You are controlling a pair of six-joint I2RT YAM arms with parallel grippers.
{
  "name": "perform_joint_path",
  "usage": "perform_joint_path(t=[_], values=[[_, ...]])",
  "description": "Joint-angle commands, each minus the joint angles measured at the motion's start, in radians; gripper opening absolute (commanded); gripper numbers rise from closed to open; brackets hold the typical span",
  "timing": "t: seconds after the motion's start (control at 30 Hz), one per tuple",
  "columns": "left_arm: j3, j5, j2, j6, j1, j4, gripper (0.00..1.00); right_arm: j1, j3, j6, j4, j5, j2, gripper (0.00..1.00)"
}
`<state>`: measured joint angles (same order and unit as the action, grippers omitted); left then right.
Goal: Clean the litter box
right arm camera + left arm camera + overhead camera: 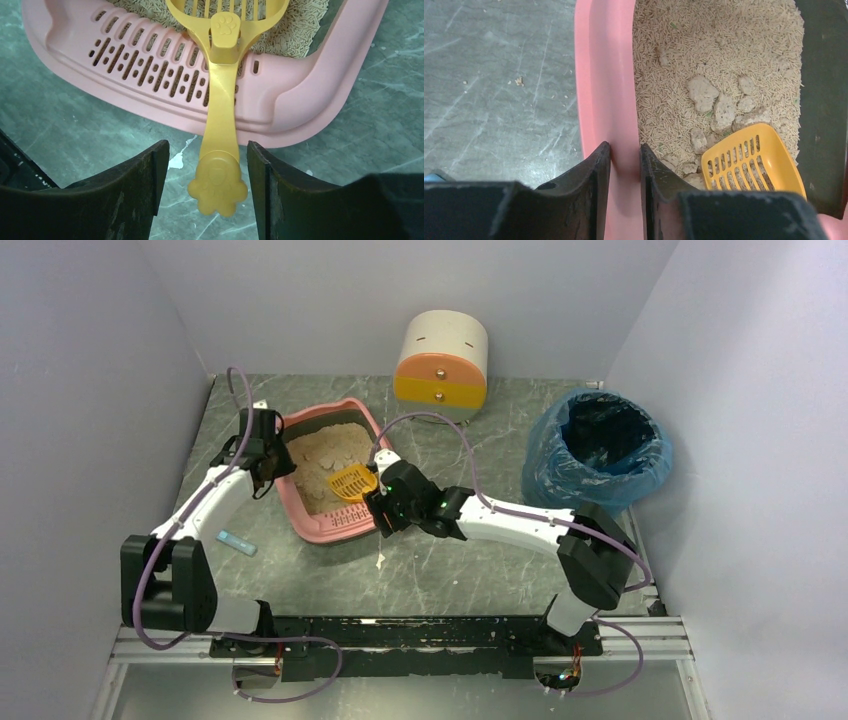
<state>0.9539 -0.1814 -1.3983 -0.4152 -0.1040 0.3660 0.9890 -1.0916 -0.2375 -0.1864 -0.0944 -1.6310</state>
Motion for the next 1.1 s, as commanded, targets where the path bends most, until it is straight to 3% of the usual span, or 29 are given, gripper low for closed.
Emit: perform_joint_path(t=[0.0,0.3,0.57,0.7,0.9,1.07], values=[[-0.055,0.143,0.056,-0.043,-0.027,0.084,0.31,0.020,0.006,0.030,-0.012,-0.086,0.001,0.62],[-0.019,0.160,0.155,-0.063,-0.026,0.119,0.50,0.033,-0.010,0.040,-0.034,-0.126,-0.021,0.59],[-0.014,0.171,0.237,-0.034,-0.027,0.130,0.51,0.033,0.007,0.038,-0.063,-0.128,-0.021,0.58],[-0.018,0.257,0.295,0.009,-0.026,0.094,0.50,0.033,0.011,0.033,-0.060,-0.132,-0.006,0.48],[-0.076,0.425,0.372,0.130,-0.027,-0.005,0.49,0.032,-0.019,0.029,-0.089,-0.092,0.051,0.24],[-0.231,0.521,0.531,0.209,-0.027,-0.258,0.47,0.022,-0.051,0.018,-0.134,-0.075,0.094,0.18]])
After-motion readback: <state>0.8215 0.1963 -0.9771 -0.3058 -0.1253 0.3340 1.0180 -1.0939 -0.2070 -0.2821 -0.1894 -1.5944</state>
